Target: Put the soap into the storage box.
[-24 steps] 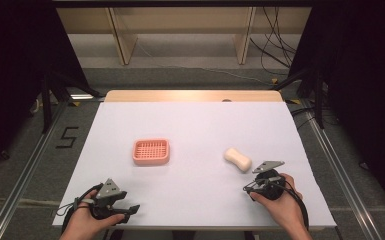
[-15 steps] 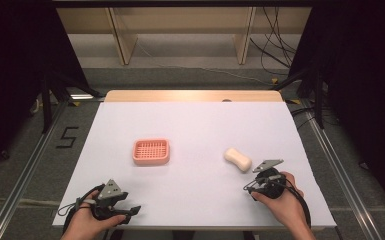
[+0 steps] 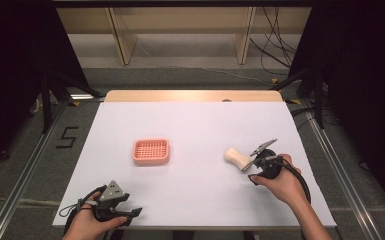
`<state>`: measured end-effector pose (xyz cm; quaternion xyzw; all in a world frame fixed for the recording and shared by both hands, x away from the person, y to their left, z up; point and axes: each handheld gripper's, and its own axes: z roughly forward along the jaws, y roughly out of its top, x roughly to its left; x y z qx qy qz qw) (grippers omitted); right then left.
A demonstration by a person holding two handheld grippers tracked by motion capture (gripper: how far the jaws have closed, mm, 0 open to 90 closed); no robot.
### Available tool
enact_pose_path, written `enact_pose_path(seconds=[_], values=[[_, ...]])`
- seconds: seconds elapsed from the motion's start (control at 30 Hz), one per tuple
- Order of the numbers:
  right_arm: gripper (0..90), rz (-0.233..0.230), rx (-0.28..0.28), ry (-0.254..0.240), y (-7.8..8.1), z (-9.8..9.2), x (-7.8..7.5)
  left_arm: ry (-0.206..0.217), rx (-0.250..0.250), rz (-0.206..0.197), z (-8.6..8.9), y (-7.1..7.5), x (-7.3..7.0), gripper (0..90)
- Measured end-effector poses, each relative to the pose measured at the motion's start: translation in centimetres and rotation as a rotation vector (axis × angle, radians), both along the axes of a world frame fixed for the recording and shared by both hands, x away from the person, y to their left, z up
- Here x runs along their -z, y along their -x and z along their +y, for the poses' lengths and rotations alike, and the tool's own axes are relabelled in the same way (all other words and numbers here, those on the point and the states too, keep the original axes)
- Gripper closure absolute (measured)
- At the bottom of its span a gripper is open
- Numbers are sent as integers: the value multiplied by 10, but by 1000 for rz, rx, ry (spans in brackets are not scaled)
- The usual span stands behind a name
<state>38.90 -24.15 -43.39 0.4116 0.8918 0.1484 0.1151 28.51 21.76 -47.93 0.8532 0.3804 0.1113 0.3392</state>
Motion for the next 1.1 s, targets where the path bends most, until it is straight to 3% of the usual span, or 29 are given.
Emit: enact_pose_path(seconds=[0.2, 0.23, 0.27, 0.5, 0.6, 0.83, 0.9, 1.1], values=[[394, 2, -54, 38, -15, 7, -5, 2, -10, 6, -2, 0, 1, 325], [392, 23, -30, 35, -15, 9, -6, 2, -8, 8, -2, 0, 1, 325], [391, 21, -50, 44, -19, 9, -7, -1, -9, 6, -2, 1, 1, 325], [391, 57, -46, 37, -31, 18, -8, 0, 4, 3, -1, 0, 0, 325], [391, 73, -42, 36, -36, 22, -8, 19, -3, 14, -2, 1, 1, 325], [389, 62, -56, 42, -51, 30, -11, 0, 6, 1, -1, 0, 0, 325], [386, 78, -51, 36, -55, 33, -12, 19, -2, 12, -2, 1, 0, 325], [378, 98, -75, 57, -68, 37, -10, 8, 0, 7, -1, 1, 0, 324]])
